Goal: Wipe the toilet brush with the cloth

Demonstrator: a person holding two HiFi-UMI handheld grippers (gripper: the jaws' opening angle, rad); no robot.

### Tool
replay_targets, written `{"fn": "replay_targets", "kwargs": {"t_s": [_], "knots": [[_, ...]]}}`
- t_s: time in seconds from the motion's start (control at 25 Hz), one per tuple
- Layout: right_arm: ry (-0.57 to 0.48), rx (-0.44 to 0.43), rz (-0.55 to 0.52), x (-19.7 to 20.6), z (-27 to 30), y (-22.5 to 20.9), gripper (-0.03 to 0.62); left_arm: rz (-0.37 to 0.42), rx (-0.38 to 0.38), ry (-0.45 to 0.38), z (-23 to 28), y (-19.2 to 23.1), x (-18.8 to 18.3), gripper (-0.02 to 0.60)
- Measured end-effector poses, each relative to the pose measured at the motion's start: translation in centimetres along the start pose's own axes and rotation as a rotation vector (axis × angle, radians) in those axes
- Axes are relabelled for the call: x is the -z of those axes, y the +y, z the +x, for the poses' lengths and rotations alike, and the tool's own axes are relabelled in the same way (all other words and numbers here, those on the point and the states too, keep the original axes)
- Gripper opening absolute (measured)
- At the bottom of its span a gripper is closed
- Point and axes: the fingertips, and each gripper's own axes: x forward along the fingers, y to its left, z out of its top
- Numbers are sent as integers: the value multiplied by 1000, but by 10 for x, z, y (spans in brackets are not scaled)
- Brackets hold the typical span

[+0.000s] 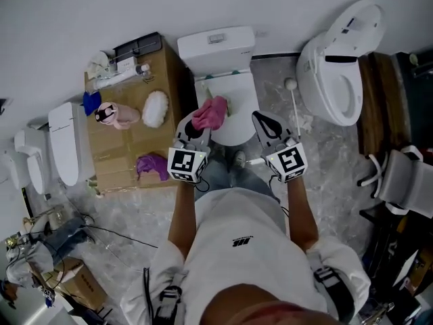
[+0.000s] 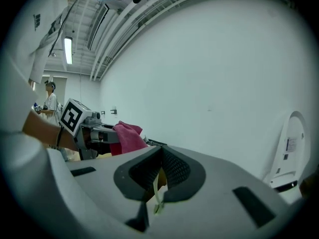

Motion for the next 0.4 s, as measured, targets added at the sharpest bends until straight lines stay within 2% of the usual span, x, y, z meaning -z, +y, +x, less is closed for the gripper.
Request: {"fn": "replay_targets", "kwargs": {"t_s": [0.16, 0.4], "knots": [[-6, -20, -14, -10, -15, 8, -3, 31, 13, -8, -13, -15, -16, 54], [5, -57, -30, -29, -36, 19, -3, 36, 1, -12, -35, -35, -41, 54]]}}
